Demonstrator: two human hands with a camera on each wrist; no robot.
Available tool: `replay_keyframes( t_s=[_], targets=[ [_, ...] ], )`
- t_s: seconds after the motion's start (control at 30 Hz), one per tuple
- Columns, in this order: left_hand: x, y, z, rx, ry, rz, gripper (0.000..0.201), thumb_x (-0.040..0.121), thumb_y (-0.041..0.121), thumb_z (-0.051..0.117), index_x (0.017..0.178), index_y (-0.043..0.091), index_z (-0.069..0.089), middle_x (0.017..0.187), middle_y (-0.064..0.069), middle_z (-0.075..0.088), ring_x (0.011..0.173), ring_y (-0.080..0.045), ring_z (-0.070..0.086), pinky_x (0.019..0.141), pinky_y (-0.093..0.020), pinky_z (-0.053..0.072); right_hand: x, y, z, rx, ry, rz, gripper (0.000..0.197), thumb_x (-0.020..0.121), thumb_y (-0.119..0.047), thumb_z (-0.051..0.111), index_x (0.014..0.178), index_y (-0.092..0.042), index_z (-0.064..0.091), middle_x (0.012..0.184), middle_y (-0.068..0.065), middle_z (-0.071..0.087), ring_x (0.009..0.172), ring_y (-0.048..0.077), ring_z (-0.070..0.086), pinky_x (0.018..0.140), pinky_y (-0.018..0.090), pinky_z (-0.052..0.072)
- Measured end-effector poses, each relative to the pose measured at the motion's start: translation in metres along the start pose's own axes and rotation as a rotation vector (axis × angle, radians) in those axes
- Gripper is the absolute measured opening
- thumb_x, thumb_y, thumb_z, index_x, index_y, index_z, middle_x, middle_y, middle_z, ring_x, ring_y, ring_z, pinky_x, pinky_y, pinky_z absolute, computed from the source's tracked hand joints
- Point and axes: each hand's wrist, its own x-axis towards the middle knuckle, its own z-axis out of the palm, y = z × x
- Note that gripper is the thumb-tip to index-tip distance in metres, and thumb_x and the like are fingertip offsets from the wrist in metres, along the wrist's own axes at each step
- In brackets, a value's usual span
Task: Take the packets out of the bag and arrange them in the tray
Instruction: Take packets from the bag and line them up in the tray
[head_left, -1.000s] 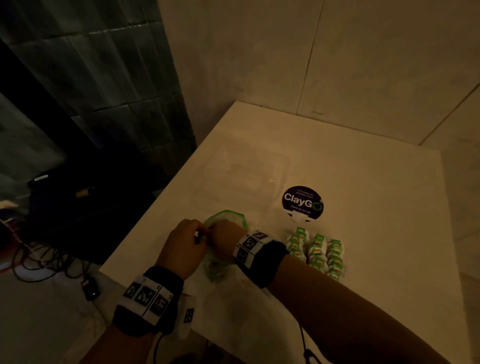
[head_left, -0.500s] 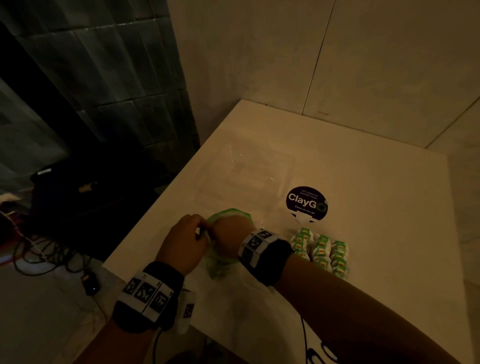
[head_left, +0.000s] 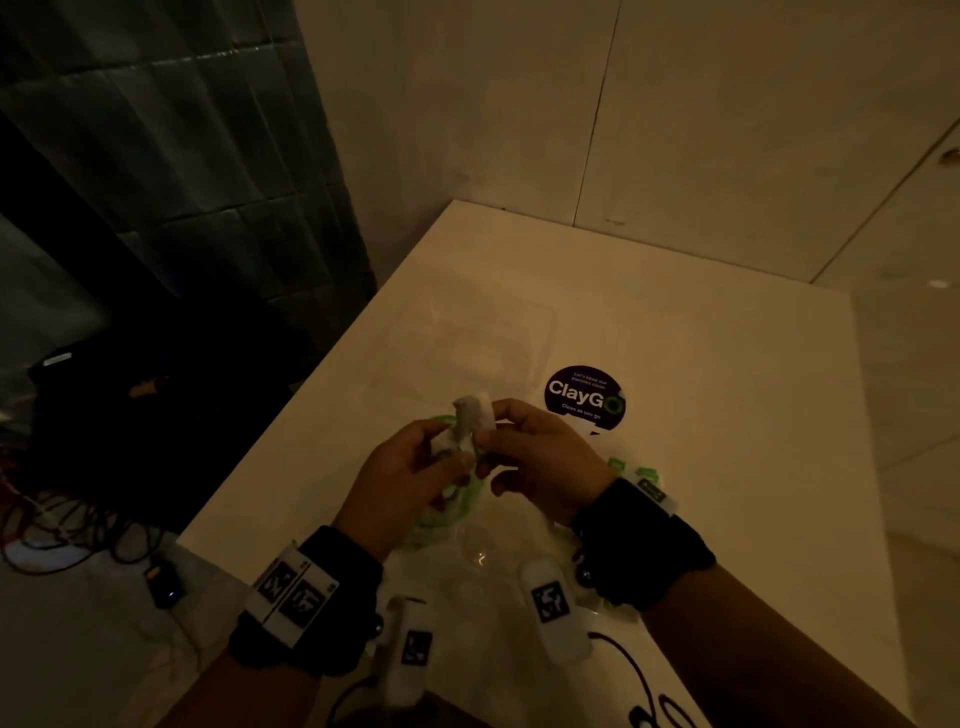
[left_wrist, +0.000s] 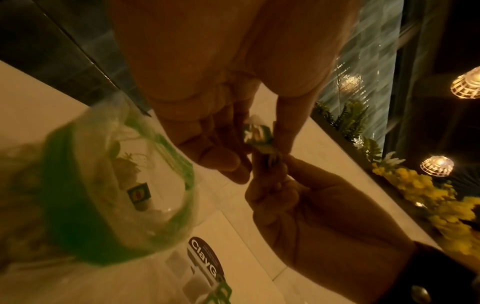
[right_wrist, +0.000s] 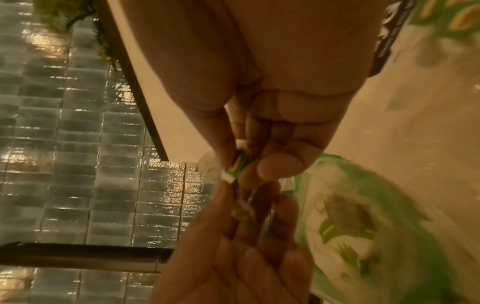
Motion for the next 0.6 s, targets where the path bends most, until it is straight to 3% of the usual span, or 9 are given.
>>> replay_keyframes(
  t_s=[0.1,0.17,0.23,0.33,0.4,0.47,0.53,0.6],
  targets=[
    [0.002,-0.001,0.016,-0.009,0.030,0.025,0.012,0.087,0.006,0.063,0.095,0.015,0.064,0.084,-0.011,0.069,0.067,-0.016,0.067,0.055,-0.030,0.051,-0.007,0.007,-0.007,0.063,0.062,-0.024,0.016,0.090,0.001,0.055,0.105,-0.003,0.059,0.081,0.013,0.065,0.065,0.022,0.060,0.057,0.030,0.049],
    [0.002,-0.001,0.023,-0.009,0.040,0.043,0.006,0.087,0.005,0.063,0.093,0.003,0.062,0.080,-0.016,0.066,0.064,-0.016,0.065,0.053,-0.029,0.050,-0.010,0.011,-0.013,0.053,0.114,-0.045,0.017,0.088,0.004,0.056,0.102,-0.002,0.062,0.080,0.013,0.064,0.061,0.020,0.059,0.056,0.028,0.050],
    [0.002,-0.004,0.028,0.004,0.037,0.051,0.014,0.085,0.007,0.066,0.090,-0.005,0.061,0.070,-0.015,0.062,0.056,-0.014,0.060,0.048,-0.025,0.046,-0.014,0.013,-0.019,0.033,0.152,-0.056,0.016,0.085,0.006,0.059,0.098,-0.002,0.064,0.078,0.013,0.062,0.057,0.016,0.055,0.054,0.026,0.047],
    [0.001,-0.007,0.032,0.040,0.045,0.035,0.011,0.083,0.005,0.067,0.084,-0.004,0.062,0.053,-0.004,0.055,0.045,-0.011,0.045,0.043,-0.023,0.038,-0.022,0.010,-0.034,0.019,0.188,-0.049,0.014,0.083,0.006,0.059,0.090,-0.005,0.065,0.075,0.009,0.061,0.059,0.014,0.052,0.052,0.024,0.045],
    [0.001,-0.010,0.032,0.063,0.049,0.023,0.008,0.082,0.005,0.068,0.078,0.002,0.062,0.046,0.004,0.049,0.044,-0.010,0.040,0.044,-0.022,0.035,-0.028,0.005,-0.046,0.003,0.208,-0.050,0.014,0.086,0.005,0.056,0.086,-0.008,0.063,0.078,0.008,0.062,0.067,0.016,0.056,0.054,0.026,0.049],
    [0.000,-0.013,0.032,0.127,0.047,0.028,0.013,0.079,0.007,0.072,0.072,0.004,0.061,0.048,0.006,0.046,0.047,-0.008,0.039,0.046,-0.017,0.035,-0.035,-0.001,-0.059,0.013,0.244,-0.054,0.011,0.090,0.000,0.053,0.089,-0.006,0.062,0.084,0.011,0.065,0.075,0.022,0.062,0.058,0.032,0.055],
    [-0.002,-0.016,0.033,0.201,0.020,0.036,0.021,0.074,0.013,0.077,0.074,-0.002,0.062,0.061,-0.008,0.050,0.058,-0.010,0.044,0.055,-0.019,0.038,-0.041,-0.006,-0.071,-0.051,0.296,-0.038,0.011,0.094,-0.006,0.049,0.089,-0.005,0.060,0.086,0.014,0.065,0.076,0.025,0.065,0.059,0.036,0.055],
    [-0.002,-0.020,0.034,0.190,-0.009,0.009,0.023,0.074,0.013,0.078,0.084,-0.003,0.066,0.075,-0.019,0.059,0.070,-0.017,0.056,0.061,-0.025,0.047,-0.045,-0.007,-0.083,-0.340,0.297,0.003,0.014,0.094,-0.015,0.053,0.091,-0.002,0.057,0.085,0.015,0.065,0.068,0.023,0.065,0.054,0.034,0.053]
  ],
)
